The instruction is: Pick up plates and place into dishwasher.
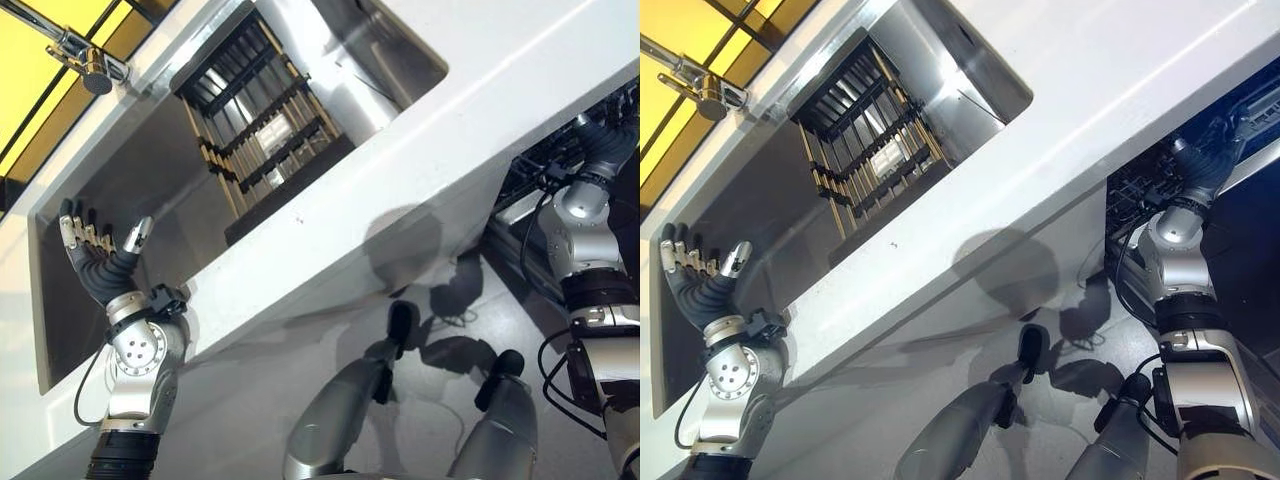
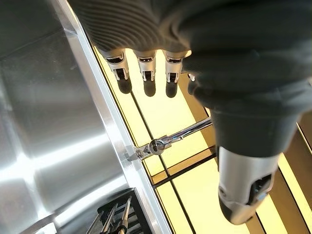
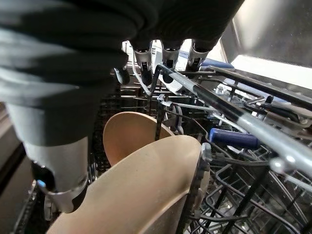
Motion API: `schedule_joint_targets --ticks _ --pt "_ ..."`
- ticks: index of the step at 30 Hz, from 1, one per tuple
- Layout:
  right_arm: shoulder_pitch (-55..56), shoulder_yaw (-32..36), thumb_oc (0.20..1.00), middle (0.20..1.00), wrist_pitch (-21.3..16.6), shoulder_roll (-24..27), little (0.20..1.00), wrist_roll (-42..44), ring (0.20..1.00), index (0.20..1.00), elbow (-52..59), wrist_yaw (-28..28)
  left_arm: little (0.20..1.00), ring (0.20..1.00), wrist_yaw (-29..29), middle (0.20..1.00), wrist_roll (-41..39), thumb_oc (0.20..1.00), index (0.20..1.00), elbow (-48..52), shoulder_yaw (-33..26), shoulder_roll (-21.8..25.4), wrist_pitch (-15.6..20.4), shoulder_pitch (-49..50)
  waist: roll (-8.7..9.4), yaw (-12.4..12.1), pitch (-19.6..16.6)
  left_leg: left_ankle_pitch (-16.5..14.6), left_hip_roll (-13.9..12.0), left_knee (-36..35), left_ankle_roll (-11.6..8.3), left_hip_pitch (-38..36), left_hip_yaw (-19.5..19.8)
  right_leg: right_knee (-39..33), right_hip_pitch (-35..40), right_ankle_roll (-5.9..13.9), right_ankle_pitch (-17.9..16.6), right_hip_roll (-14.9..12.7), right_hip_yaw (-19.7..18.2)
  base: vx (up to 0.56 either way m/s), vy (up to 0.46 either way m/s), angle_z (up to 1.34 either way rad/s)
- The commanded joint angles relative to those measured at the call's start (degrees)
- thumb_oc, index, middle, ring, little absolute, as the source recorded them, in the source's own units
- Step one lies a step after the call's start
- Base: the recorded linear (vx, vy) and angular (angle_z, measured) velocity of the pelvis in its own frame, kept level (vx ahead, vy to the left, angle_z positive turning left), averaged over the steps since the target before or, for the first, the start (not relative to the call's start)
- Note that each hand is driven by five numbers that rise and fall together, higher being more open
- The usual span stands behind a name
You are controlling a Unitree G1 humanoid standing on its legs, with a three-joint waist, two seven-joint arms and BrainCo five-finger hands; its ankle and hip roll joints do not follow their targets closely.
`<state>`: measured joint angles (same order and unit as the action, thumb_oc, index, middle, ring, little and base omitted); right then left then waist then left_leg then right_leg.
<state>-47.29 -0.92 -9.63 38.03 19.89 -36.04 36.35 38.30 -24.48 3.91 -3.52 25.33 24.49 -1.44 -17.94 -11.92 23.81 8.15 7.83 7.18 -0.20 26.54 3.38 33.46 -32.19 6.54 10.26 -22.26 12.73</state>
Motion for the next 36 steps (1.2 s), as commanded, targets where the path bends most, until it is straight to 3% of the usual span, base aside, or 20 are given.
schedule_joint_targets --ticks 1,9,18,28,36 --pt "-11.9 -2.9 1.000 1.000 -1.2 2.6 1.000 -6.8 1.000 1.000 7.1 4.9 1.000 1.000 1.1 1.000 0.6 1.000 1.000 2.2 -1.5 2.8 1.3 -0.4 -0.87 -2.3 6.0 -8.5 0.6 11.8 -0.59 3.4 -3.0 -18.5 3.6 2.31 -16.0 -4.6 -1.4 -0.04 -0.014 0.08" --pt "-7.9 -0.6 1.000 1.000 2.4 2.9 1.000 -7.0 1.000 1.000 8.9 10.5 1.000 1.000 3.1 1.000 0.7 1.000 1.000 2.8 -0.7 3.4 -0.1 -2.6 -0.48 0.2 6.0 -9.1 0.3 11.2 -0.25 1.9 -4.0 -20.2 3.8 2.29 -17.1 -3.7 -3.3 -0.04 -0.007 0.04" --pt "-3.4 1.0 1.000 1.000 1.4 1.8 1.000 -6.6 1.000 1.000 10.3 12.7 1.000 1.000 5.0 1.000 2.1 1.000 1.000 1.8 0.0 3.2 -0.8 -4.6 0.38 2.8 6.0 -9.8 -0.2 10.1 -0.10 -0.4 -4.8 -22.2 5.0 2.12 -18.1 -2.5 -5.0 -0.05 -0.038 0.08" --pt "6.2 5.2 1.000 1.000 0.4 0.3 1.000 -7.1 1.000 1.000 16.2 14.6 1.000 1.000 7.1 1.000 3.9 1.000 1.000 0.4 -0.7 2.5 -1.3 -5.5 1.35 7.4 6.0 -10.6 -1.1 9.0 0.00 -4.0 -5.9 -24.1 6.8 1.82 -18.8 -1.0 -8.5 -0.03 -0.024 -0.11" --pt "13.5 7.8 1.000 1.000 0.3 -1.1 1.000 -8.1 1.000 1.000 21.3 14.5 1.000 1.000 7.6 1.000 4.6 1.000 1.000 -0.4 -1.1 2.6 -2.1 -6.2 3.07 10.7 4.8 -12.2 -2.2 9.0 -0.23 -7.1 -7.3 -25.7 9.3 1.77 -18.8 0.5 -10.7 0.00 -0.039 -0.28"
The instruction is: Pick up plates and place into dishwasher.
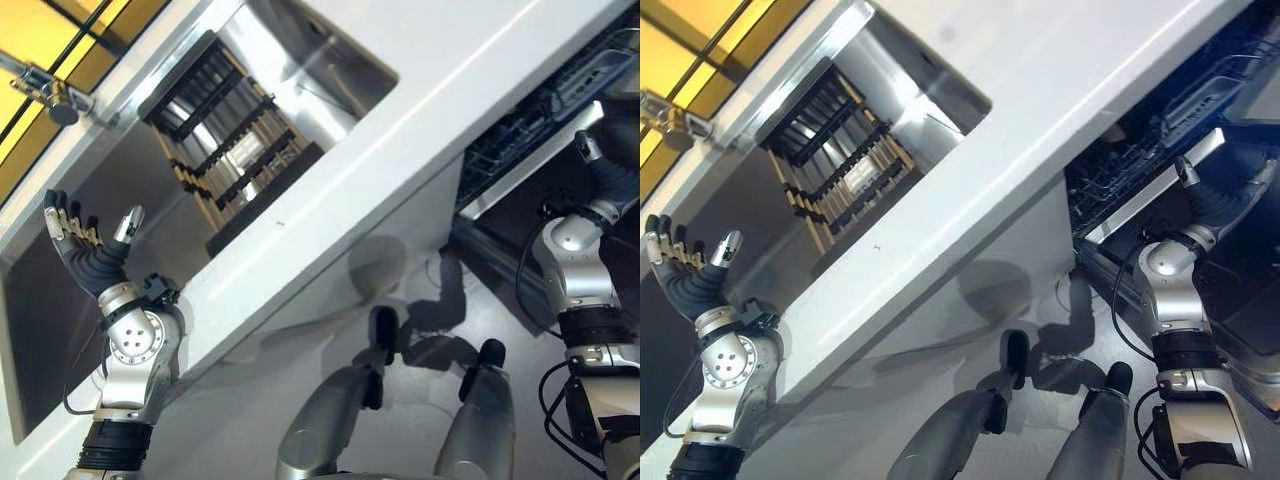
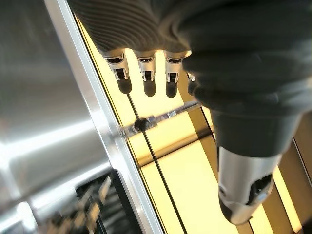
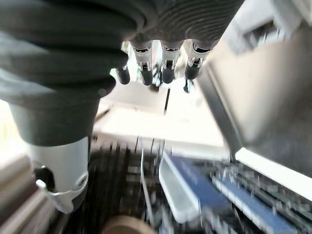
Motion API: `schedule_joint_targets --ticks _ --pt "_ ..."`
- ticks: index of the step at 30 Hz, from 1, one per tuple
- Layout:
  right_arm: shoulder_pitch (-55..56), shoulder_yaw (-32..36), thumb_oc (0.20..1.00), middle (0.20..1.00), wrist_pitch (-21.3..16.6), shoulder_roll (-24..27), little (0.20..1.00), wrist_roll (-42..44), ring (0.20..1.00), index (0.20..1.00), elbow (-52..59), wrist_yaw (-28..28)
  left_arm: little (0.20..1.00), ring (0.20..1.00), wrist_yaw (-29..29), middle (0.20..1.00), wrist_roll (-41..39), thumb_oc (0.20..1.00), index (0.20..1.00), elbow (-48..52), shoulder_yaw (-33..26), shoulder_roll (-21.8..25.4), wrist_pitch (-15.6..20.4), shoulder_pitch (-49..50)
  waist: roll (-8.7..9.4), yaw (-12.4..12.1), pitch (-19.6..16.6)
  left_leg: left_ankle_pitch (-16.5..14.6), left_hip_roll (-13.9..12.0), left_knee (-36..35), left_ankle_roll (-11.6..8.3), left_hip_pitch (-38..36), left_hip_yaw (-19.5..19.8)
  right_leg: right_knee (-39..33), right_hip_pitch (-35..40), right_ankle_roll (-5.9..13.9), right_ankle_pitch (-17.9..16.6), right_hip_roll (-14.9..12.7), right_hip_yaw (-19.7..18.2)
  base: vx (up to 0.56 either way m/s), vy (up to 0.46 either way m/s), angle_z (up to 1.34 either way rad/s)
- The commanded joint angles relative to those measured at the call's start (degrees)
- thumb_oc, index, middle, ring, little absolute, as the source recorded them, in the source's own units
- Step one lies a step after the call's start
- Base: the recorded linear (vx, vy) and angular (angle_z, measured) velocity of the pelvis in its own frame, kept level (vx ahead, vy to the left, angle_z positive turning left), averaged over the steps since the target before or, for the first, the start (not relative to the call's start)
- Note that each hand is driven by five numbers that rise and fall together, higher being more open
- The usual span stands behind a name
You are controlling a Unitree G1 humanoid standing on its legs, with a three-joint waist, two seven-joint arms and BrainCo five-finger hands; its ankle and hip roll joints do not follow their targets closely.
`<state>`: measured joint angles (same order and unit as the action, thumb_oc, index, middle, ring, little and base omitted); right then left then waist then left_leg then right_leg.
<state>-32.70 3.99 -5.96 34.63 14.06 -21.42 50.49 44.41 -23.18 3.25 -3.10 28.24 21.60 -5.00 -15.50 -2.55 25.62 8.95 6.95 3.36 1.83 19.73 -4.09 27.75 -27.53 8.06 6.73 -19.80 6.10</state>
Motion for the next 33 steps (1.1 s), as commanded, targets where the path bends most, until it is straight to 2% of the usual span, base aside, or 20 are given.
schedule_joint_targets --ticks 1,10,16,17,19,20,21,22,23,24,25,26,27,28,29,30,31,32,33 --pt "0.0 3.1 1.000 1.000 -3.6 1.9 1.000 -2.4 1.000 1.000 7.2 0.3 1.000 1.000 1.5 1.000 3.3 1.000 1.000 0.3 -1.5 -0.3 0.5 -2.7 1.06 1.7 2.6 -13.2 -1.5 13.0 -2.29 -0.7 0.0 -20.2 5.1 0.21 -15.3 -1.8 -4.2 -0.01 -0.036 -0.33" --pt "8.9 4.9 1.000 1.000 -6.4 -1.8 1.000 -0.8 1.000 1.000 10.1 2.1 1.000 1.000 0.7 1.000 4.5 1.000 1.000 -1.5 -1.1 -0.2 -0.4 -3.4 4.98 3.8 -1.8 -16.5 -1.8 14.6 -2.21 -5.4 -0.8 -23.8 11.2 -0.13 -16.7 -1.1 -5.4 0.02 -0.014 -0.27" --pt "17.0 5.9 1.000 1.000 -5.7 -5.0 1.000 -0.2 1.000 1.000 9.6 1.7 1.000 1.000 -0.1 1.000 6.6 1.000 1.000 -2.3 -0.6 -1.8 -0.3 -0.9 6.52 4.9 -4.5 -17.4 -1.7 13.8 -1.32 -9.8 -2.9 -23.9 14.2 0.42 -18.0 -2.2 -4.8 0.09 0.091 -0.44" --pt "18.2 6.1 1.000 1.000 -5.5 -5.4 1.000 -0.1 1.000 1.000 9.9 1.1 1.000 1.000 -0.3 1.000 6.8 1.000 1.000 -2.2 -0.8 -2.1 -0.5 -0.2 6.65 4.8 -4.7 -17.4 -1.8 13.6 -1.15 -10.5 -3.5 -23.6 14.5 0.51 -18.1 -2.5 -4.2 0.08 0.096 -0.47" --pt "20.1 6.4 1.000 1.000 -4.7 -6.3 1.000 0.7 1.000 1.000 9.7 0.4 1.000 1.000 -0.8 1.000 6.9 1.000 1.000 -2.2 -1.3 -2.7 -0.4 1.5 6.85 4.3 -4.8 -17.7 -2.3 13.4 -0.82 -11.6 -5.5 -21.8 14.7 0.70 -17.9 -3.5 -0.7 0.05 0.096 -0.57" --pt "20.4 6.4 1.000 1.000 -4.5 -7.0 1.000 1.4 1.000 1.000 8.8 -0.2 1.000 1.000 -0.6 1.000 7.4 1.000 1.000 -2.1 -1.9 -3.0 -0.5 2.6 6.67 3.6 -4.3 -18.6 -3.2 13.9 -0.61 -12.3 -7.4 -19.3 14.4 0.81 -17.6 -4.4 3.0 -0.01 0.077 -0.78" --pt "20.5 6.6 1.000 1.000 -4.7 -7.4 1.000 1.9 1.000 1.000 8.3 0.3 1.000 1.000 -0.6 1.000 7.6 1.000 1.000 -1.9 -2.3 -3.0 -0.5 3.2 6.70 3.3 -4.0 -18.5 -3.4 13.9 -0.34 -12.4 -8.6 -17.6 13.5 0.60 -18.2 -5.2 4.8 -0.07 0.086 -0.99" --pt "20.8 7.0 1.000 1.000 -5.3 -7.8 1.000 2.4 1.000 1.000 7.2 0.6 1.000 1.000 -0.7 1.000 7.7 1.000 1.000 -1.9 -2.8 -2.8 -0.4 3.5 6.09 2.8 -3.5 -19.0 -4.6 14.9 0.30 -12.1 -9.8 -12.1 12.7 0.06 -16.3 -5.6 6.1 -0.14 0.085 -1.06" --pt "21.7 7.2 1.000 1.000 -6.6 -8.4 1.000 3.7 1.000 1.000 6.2 2.3 1.000 1.000 -1.4 1.000 7.7 1.000 1.000 -2.0 -3.2 -2.4 -0.5 3.4 5.22 2.8 -2.6 -19.1 -5.7 16.4 1.53 -10.8 -9.7 -1.3 10.5 -1.50 -13.5 -4.9 3.2 -0.15 0.083 -0.94" --pt "23.0 7.5 1.000 1.000 -7.3 -9.0 1.000 4.9 1.000 1.000 6.2 4.5 1.000 1.000 -2.1 1.000 7.6 1.000 1.000 -2.2 -3.3 -2.2 -0.7 3.2 4.91 2.9 -2.3 -19.3 -6.0 17.6 2.36 -9.7 -9.1 6.0 8.1 -2.64 -10.8 -4.1 0.7 -0.12 0.022 -0.52" --pt "24.5 7.5 1.000 1.000 -7.7 -10.1 1.000 5.5 1.000 1.000 6.5 6.8 1.000 1.000 -3.0 1.000 7.5 1.000 1.000 -2.4 -3.4 -2.0 -1.3 3.1 4.91 2.8 -2.4 -19.1 -6.2 18.7 2.96 -8.6 -8.8 12.7 6.5 -4.10 -7.6 -3.3 -0.1 0.03 -0.037 -0.11" --pt "26.2 7.6 1.000 1.000 -8.5 -11.4 1.000 5.5 1.000 1.000 6.3 8.4 1.000 1.000 -3.4 1.000 7.9 1.000 1.000 -3.0 -3.4 -2.2 -1.4 3.2 5.14 2.6 -2.8 -20.1 -6.1 20.1 2.91 -8.1 -8.0 18.0 6.9 -4.75 -3.5 -3.0 -0.1 0.07 -0.079 0.03" --pt "26.8 7.5 1.000 1.000 -8.5 -11.9 1.000 5.3 1.000 1.000 6.2 9.4 1.000 1.000 -3.7 1.000 8.1 1.000 1.000 -3.4 -3.5 -2.3 -1.4 3.2 5.57 2.5 -3.1 -20.2 -6.1 20.7 2.93 -7.5 -8.0 18.7 7.2 -5.20 -2.5 -3.2 0.3 0.09 -0.127 -0.07" --pt "27.4 7.1 1.000 1.000 -7.9 -12.4 1.000 4.2 1.000 1.000 5.7 11.1 1.000 1.000 -3.7 1.000 8.4 1.000 1.000 -4.1 -3.5 -2.7 -1.2 3.2 6.20 2.0 -3.7 -20.0 -6.3 21.5 2.56 -6.6 -8.4 16.3 9.5 -5.68 -1.0 -3.7 2.0 0.01 -0.195 -0.05" --pt "26.9 6.4 1.000 1.000 -7.5 -12.6 1.000 3.7 1.000 1.000 4.9 11.2 1.000 1.000 -3.1 1.000 8.6 1.000 1.000 -4.4 -3.4 -3.2 -1.2 2.9 6.73 1.4 -3.8 -19.8 -6.9 23.0 1.67 -4.8 -9.2 10.5 12.1 -6.17 0.5 -3.8 3.6 -0.07 -0.220 0.07" --pt "26.1 5.9 1.000 1.000 -6.9 -12.5 1.000 3.5 1.000 1.000 4.7 11.1 1.000 1.000 -2.5 1.000 8.6 1.000 1.000 -4.6 -3.3 -3.1 -1.1 2.5 6.54 1.2 -3.4 -18.4 -7.7 23.7 1.21 -2.8 -9.8 5.7 13.5 -6.70 0.2 -3.0 5.1 -0.07 -0.146 0.17" --pt "26.1 5.9 1.000 1.000 -6.9 -12.5 1.000 3.5 1.000 1.000 4.6 11.1 1.000 1.000 -2.5 1.000 8.6 1.000 1.000 -4.6 -3.3 -3.0 -1.1 2.4 6.28 1.2 -3.3 -18.5 -8.0 23.8 1.13 -2.8 -9.7 5.2 13.9 -6.79 0.0 -2.7 5.4 -0.16 -0.127 -0.03" --pt "24.1 4.4 1.000 1.000 -5.7 -11.5 1.000 4.2 1.000 1.000 5.0 10.7 1.000 1.000 -2.4 1.000 7.9 1.000 1.000 -4.8 -2.7 -3.1 -0.9 1.5 5.66 0.9 -1.9 -17.8 -7.9 25.0 -0.17 0.6 -8.2 3.3 14.5 -6.39 1.0 -1.3 4.1 -0.13 -0.051 -0.39" --pt "23.3 4.2 1.000 1.000 -5.5 -10.9 1.000 5.3 1.000 1.000 5.2 9.9 1.000 1.000 -2.2 1.000 7.7 1.000 1.000 -5.0 -2.2 -3.2 -0.4 1.1 5.04 1.0 -1.1 -17.4 -8.1 25.2 -0.53 1.2 -8.0 4.1 13.7 -6.51 2.1 -1.0 4.2 -0.17 -0.020 -0.73"
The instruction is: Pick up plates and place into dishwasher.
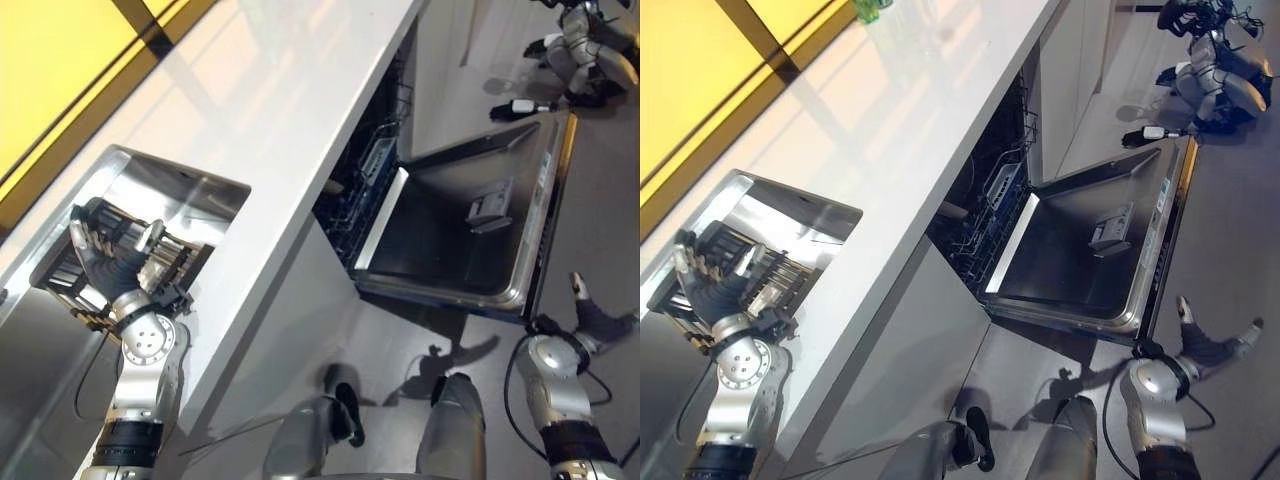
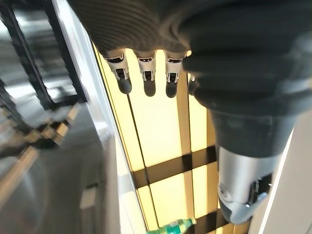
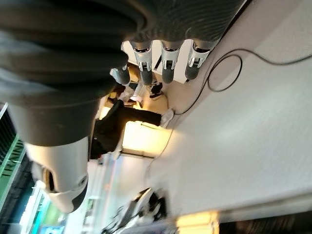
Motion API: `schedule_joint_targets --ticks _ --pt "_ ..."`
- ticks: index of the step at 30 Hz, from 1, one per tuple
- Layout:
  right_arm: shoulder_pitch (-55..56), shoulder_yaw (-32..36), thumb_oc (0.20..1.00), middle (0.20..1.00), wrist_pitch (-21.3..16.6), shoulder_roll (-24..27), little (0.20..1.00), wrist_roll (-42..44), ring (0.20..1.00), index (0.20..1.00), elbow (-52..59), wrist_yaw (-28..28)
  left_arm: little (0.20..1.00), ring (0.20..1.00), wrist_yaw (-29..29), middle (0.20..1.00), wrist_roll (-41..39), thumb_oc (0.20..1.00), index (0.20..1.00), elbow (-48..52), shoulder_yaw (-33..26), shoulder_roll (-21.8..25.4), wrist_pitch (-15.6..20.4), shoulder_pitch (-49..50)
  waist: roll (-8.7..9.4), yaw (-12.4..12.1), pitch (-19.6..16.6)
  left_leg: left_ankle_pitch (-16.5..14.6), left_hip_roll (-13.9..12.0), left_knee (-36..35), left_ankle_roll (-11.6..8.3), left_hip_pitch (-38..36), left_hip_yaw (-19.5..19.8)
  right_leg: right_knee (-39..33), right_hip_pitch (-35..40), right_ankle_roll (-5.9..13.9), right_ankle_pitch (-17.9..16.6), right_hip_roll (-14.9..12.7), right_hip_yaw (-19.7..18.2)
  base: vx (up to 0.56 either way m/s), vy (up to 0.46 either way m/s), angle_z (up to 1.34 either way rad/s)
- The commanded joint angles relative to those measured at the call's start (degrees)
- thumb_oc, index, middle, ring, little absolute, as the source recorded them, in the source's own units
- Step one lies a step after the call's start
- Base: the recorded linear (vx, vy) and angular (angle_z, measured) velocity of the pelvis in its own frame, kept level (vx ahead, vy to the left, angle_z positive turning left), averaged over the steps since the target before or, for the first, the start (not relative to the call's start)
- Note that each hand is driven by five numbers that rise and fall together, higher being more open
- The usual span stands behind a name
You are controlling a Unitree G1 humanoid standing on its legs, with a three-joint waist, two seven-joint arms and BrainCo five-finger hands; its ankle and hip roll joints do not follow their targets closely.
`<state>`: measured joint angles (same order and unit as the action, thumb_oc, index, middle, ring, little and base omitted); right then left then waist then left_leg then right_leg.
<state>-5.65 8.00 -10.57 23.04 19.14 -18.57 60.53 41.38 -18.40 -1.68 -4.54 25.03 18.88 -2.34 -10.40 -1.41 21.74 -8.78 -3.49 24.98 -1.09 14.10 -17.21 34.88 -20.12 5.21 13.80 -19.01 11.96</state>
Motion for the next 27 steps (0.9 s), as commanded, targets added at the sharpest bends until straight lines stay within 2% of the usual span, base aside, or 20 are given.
schedule_joint_targets --ticks 1,3,5,9,10,11,14,17,19,27 --pt "-4.3 0.2 1.000 1.000 -0.9 1.0 1.000 0.7 1.000 1.000 2.2 -1.6 1.000 1.000 1.0 1.000 3.0 1.000 1.000 0.0 -0.4 -0.2 2.8 -1.7 -0.78 0.1 3.8 0.6 2.0 3.9 2.10 7.2 4.9 -2.0 5.0 -3.80 -3.7 -1.6 -1.7 -0.10 0.068 -0.81" --pt "-5.1 -0.4 1.000 1.000 -2.1 1.5 1.000 3.7 1.000 1.000 1.4 -6.1 1.000 1.000 1.2 1.000 2.5 1.000 1.000 0.6 -0.1 -0.2 3.1 -1.7 -1.72 0.7 5.6 0.8 1.6 4.8 1.87 8.1 4.7 0.4 2.5 -3.76 -2.2 -1.3 -2.7 -0.06 0.068 -0.51" --pt "-5.6 -1.1 1.000 1.000 -4.6 1.4 1.000 9.5 1.000 1.000 1.4 -13.1 1.000 1.000 0.8 1.000 2.0 1.000 1.000 1.7 0.1 -0.6 2.6 -1.3 -2.65 1.2 7.6 0.4 1.7 7.0 1.84 9.6 4.3 4.5 -0.6 -4.12 -0.8 -1.5 -4.3 -0.02 0.072 -0.30" --pt "-6.2 -2.2 1.000 1.000 -8.4 0.9 1.000 22.9 1.000 1.000 1.7 -27.3 1.000 1.000 0.1 1.000 1.5 1.000 1.000 3.0 0.0 -1.1 1.2 -0.1 -3.88 1.1 8.1 0.2 2.3 10.5 1.98 14.8 3.5 10.0 -8.2 -4.88 0.5 -1.3 -6.3 0.00 0.021 -0.19" --pt "-7.1 -2.7 1.000 1.000 -10.1 1.0 1.000 28.0 1.000 1.000 1.2 -32.5 1.000 1.000 0.1 1.000 1.3 1.000 1.000 3.3 0.4 -0.9 1.7 0.3 -4.22 0.9 8.1 -1.3 2.7 12.3 1.45 16.5 3.7 12.2 -10.7 -4.58 2.1 -1.3 -7.2 0.03 -0.026 -0.24" --pt "-8.2 -2.9 1.000 1.000 -10.7 0.5 1.000 34.6 1.000 1.000 0.9 -38.8 1.000 1.000 -0.2 1.000 1.2 1.000 1.000 3.4 0.5 -0.5 1.8 0.3 -4.62 0.7 8.1 -1.5 3.1 13.0 1.56 18.4 3.6 13.4 -13.2 -4.72 2.1 -1.2 -7.6 0.02 -0.037 -0.15" --pt "-10.9 -2.7 1.000 1.000 -11.9 0.0 1.000 44.0 1.000 1.000 -1.4 -49.4 1.000 1.000 -1.3 1.000 0.9 1.000 1.000 3.4 1.3 0.3 2.5 -0.1 -5.68 -0.2 8.1 -1.9 4.2 15.2 1.54 22.5 3.3 16.0 -18.5 -4.87 2.0 -1.1 -8.2 -0.02 -0.029 0.06" --pt "-14.4 -2.6 1.000 1.000 -10.9 0.7 1.000 48.9 1.000 1.000 -2.9 -56.8 1.000 1.000 -1.8 1.000 0.7 1.000 1.000 3.3 2.3 0.9 2.7 -0.8 -6.75 -0.9 8.1 -2.0 5.1 15.6 1.89 24.2 3.2 17.5 -21.8 -4.83 1.9 -1.3 -8.4 0.01 -0.012 0.10" --pt "-17.0 -2.1 1.000 1.000 -11.2 2.0 1.000 48.6 1.000 1.000 -4.5 -58.7 1.000 1.000 -2.1 1.000 0.2 1.000 1.000 3.4 2.6 1.4 2.6 -1.3 -7.50 -1.5 8.1 -2.1 5.8 16.0 2.21 25.2 3.2 18.4 -23.6 -4.88 1.8 -1.7 -8.5 0.01 -0.004 0.08" --pt "-31.5 -0.4 1.000 1.000 -9.3 11.1 1.000 47.0 1.000 1.000 -9.3 -55.8 1.000 1.000 -4.0 1.000 -1.2 1.000 1.000 4.7 4.5 2.9 2.8 -2.1 -10.28 -3.9 8.1 -2.3 8.1 16.2 3.26 27.0 4.0 20.7 -28.1 -4.42 1.3 -3.7 -8.6 0.01 -0.002 0.13"
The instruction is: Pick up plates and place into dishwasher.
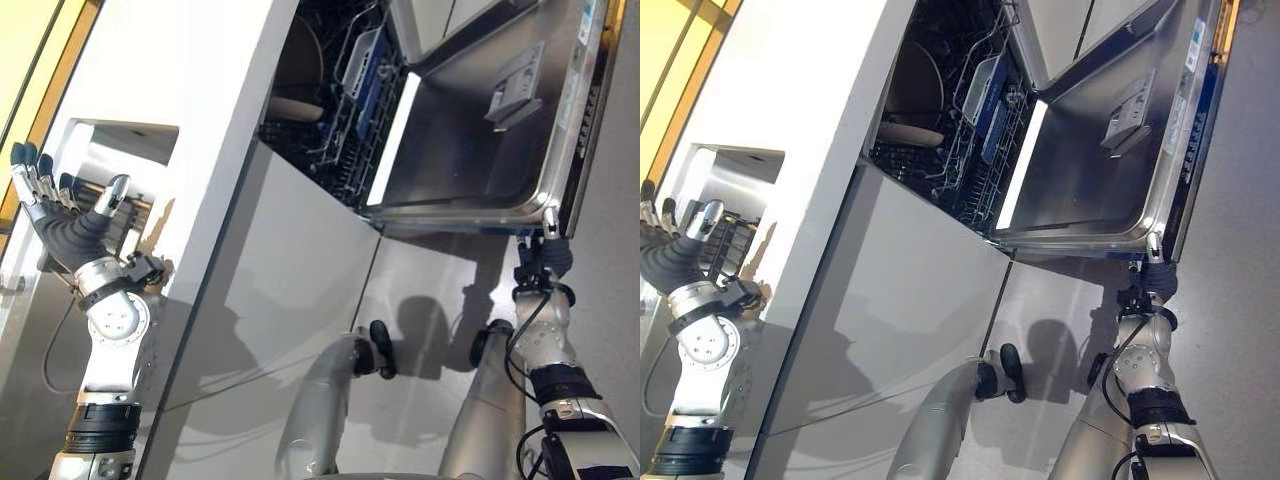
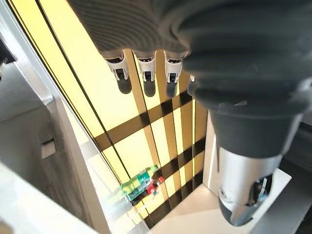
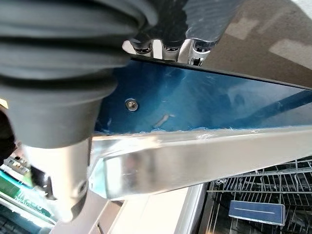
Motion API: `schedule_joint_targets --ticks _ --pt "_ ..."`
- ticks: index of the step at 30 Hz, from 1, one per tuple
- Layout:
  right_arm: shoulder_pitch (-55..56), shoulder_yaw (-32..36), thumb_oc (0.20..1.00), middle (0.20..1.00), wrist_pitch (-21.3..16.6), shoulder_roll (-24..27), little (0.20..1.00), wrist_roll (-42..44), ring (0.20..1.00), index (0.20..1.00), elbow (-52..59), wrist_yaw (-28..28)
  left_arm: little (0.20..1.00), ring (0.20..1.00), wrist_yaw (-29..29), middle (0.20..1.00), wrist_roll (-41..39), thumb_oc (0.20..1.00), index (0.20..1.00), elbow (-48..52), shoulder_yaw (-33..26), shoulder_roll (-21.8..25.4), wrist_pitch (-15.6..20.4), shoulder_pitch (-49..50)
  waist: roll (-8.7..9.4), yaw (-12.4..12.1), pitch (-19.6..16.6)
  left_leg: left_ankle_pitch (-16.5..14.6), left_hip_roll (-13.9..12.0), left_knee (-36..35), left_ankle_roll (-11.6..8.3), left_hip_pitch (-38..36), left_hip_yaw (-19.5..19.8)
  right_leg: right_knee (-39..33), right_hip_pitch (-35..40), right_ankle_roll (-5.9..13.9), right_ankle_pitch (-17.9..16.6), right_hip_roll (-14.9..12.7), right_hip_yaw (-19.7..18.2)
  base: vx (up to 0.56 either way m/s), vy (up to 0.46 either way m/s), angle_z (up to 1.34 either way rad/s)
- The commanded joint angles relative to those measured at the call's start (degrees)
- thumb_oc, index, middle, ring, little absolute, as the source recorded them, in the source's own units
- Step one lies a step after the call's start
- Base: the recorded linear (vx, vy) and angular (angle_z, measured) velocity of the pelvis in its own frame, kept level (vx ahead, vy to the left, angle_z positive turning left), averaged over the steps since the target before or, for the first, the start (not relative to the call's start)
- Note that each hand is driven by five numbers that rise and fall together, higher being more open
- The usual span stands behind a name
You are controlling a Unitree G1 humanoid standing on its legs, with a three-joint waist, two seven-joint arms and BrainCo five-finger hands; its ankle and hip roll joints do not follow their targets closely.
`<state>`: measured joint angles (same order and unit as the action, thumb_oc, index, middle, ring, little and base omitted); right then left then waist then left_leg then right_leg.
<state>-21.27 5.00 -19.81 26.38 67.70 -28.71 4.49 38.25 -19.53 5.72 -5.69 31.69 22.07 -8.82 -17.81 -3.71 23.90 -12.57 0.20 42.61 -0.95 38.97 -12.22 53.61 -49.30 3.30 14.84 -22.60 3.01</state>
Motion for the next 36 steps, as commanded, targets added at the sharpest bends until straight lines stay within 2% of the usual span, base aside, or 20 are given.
schedule_joint_targets --ticks 1,6,12,15,23,32,36 --pt "-18.0 2.0 1.000 1.000 0.7 8.7 1.000 -3.2 1.000 1.000 0.9 0.5 1.000 1.000 -1.2 1.000 -0.7 1.000 1.000 -2.5 5.9 -3.4 -0.3 4.5 -3.29 -2.0 5.9 1.5 4.8 -1.7 3.23 2.0 -0.8 2.0 0.9 -2.50 0.3 -0.2 0.3 0.02 0.042 0.08" --pt "-22.1 -0.8 1.000 1.000 3.1 10.1 1.000 -8.4 1.000 1.000 2.0 1.0 1.000 1.000 -1.7 1.000 -2.5 1.000 1.000 -1.6 6.1 -2.5 -1.1 4.6 -3.75 -2.9 5.9 1.6 5.9 -2.9 3.51 0.9 -0.1 1.8 1.5 -2.50 0.0 -0.5 0.6 0.05 0.046 0.06" --pt "-21.6 -3.5 1.000 1.000 5.2 9.9 1.000 -11.3 1.000 1.000 6.7 -0.4 1.000 1.000 -2.4 1.000 -3.8 1.000 1.000 -0.8 5.9 -1.6 -1.9 4.2 -2.09 -3.9 5.9 2.3 6.9 -5.8 3.52 -1.6 1.8 -1.6 5.5 -2.09 -1.3 -0.8 3.1 0.03 0.001 0.04" --pt "-20.9 -5.8 1.000 1.000 6.8 9.3 1.000 -15.8 1.000 1.000 9.4 0.5 1.000 1.000 -2.7 1.000 -4.5 1.000 1.000 -1.1 5.5 -1.0 -2.5 3.8 -0.78 -4.8 5.9 2.8 7.0 -7.7 3.33 -3.9 3.2 -3.5 8.6 -1.74 -1.9 -0.9 4.8 0.05 0.003 0.11" --pt "-18.6 -6.9 1.000 1.000 6.2 6.3 1.000 -20.5 1.000 1.000 13.7 3.6 1.000 1.000 -3.2 1.000 -4.7 1.000 1.000 -1.0 3.1 0.0 -3.3 4.7 2.52 -7.4 5.9 5.2 7.3 -15.1 2.67 -12.9 6.8 -10.9 20.8 -0.87 -3.6 -1.1 10.2 0.07 0.001 0.19" --pt "-17.3 -6.1 1.000 1.000 6.1 4.0 1.000 -20.7 1.000 1.000 15.4 4.3 1.000 1.000 -6.2 1.000 -4.7 1.000 1.000 -1.9 -1.0 1.3 -3.5 5.9 6.75 -11.0 5.9 6.9 7.9 -20.4 2.30 -22.2 11.0 -18.4 34.2 0.58 -6.2 -1.9 16.6 0.09 -0.024 0.18" --pt "-16.2 -6.1 1.000 1.000 6.3 2.4 1.000 -20.9 1.000 1.000 15.7 4.6 1.000 1.000 -7.6 1.000 -4.3 1.000 1.000 -3.3 -2.1 1.4 -3.4 7.2 8.48 -12.7 3.7 7.4 7.8 -22.4 2.25 -25.0 13.0 -20.8 38.6 1.18 -6.9 -1.9 19.1 0.12 -0.020 0.19"
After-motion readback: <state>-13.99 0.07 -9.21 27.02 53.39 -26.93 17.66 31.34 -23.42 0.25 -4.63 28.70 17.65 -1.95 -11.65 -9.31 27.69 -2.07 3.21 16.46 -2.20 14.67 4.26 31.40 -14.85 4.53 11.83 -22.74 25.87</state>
